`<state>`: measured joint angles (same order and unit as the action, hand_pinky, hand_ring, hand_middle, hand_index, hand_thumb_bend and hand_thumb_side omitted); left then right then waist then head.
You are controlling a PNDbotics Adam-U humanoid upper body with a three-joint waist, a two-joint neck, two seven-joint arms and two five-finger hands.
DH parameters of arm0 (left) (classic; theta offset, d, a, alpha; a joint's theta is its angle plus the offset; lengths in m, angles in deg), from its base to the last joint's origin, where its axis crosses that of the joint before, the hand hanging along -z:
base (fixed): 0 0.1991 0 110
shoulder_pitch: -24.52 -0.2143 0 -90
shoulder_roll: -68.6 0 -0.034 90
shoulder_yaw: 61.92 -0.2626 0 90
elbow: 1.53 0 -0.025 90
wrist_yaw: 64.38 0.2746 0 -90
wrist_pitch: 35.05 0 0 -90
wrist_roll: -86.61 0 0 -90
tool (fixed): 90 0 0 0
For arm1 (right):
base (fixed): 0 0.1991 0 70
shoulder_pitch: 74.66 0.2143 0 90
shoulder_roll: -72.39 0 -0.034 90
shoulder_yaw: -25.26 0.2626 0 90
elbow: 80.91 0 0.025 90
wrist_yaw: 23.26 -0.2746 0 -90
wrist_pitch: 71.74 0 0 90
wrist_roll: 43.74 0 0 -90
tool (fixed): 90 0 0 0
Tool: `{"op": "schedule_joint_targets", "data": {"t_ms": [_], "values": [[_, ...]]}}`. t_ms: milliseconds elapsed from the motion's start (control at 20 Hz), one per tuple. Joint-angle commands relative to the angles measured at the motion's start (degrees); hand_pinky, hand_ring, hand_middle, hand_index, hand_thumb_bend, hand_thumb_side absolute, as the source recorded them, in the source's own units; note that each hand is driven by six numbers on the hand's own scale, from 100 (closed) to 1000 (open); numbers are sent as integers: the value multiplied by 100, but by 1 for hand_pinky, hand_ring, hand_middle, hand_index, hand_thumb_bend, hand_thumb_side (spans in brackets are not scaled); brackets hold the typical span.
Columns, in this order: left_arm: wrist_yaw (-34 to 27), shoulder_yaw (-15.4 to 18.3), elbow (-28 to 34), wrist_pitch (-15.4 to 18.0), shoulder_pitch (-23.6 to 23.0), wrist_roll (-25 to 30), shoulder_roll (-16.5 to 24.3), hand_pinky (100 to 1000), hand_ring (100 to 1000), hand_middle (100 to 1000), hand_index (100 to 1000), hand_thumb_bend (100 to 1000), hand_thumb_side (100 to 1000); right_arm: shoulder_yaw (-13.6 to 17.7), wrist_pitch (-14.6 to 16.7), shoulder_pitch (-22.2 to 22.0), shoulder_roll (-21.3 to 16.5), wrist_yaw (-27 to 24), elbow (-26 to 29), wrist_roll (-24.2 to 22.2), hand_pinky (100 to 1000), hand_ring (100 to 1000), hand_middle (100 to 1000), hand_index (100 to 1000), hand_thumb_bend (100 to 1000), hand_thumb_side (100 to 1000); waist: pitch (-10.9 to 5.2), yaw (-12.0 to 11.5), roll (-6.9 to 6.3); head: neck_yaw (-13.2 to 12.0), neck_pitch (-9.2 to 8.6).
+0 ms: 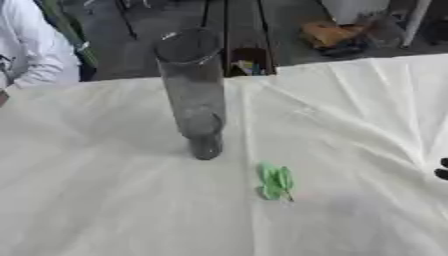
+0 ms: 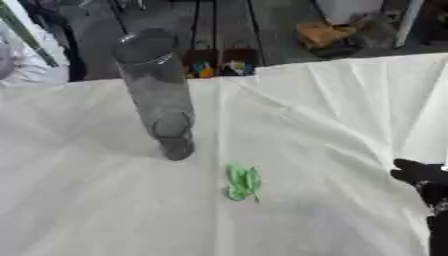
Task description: Arrange flowers into the vase.
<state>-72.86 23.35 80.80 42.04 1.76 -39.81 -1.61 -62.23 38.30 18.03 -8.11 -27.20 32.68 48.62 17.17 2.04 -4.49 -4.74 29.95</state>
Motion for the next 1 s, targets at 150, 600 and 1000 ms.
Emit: {"op": "schedule_joint_targets", "data": {"t_ms": [150, 600, 1000], "values": [[24, 45, -46, 48, 224, -10, 93, 100, 100, 100, 100, 100, 898, -46, -50, -24, -114, -100, 101, -115, 727, 748, 552, 613, 100, 1000, -181, 27, -13, -139, 122], [-202, 13, -97, 83, 487, -54, -159, 100, 100, 100, 100, 100, 903, -38, 479, 47, -284, -391, 101, -245, 726, 764, 562, 643, 100, 1000, -236, 99, -19, -236, 241], [-273, -35, -80, 136, 697, -101, -375, 100, 100, 100, 100, 100, 901, 34, 2107, 223, -726, -622, 101, -3, 703, 783, 590, 692, 100, 1000, -286, 141, -58, -283, 280]]}}
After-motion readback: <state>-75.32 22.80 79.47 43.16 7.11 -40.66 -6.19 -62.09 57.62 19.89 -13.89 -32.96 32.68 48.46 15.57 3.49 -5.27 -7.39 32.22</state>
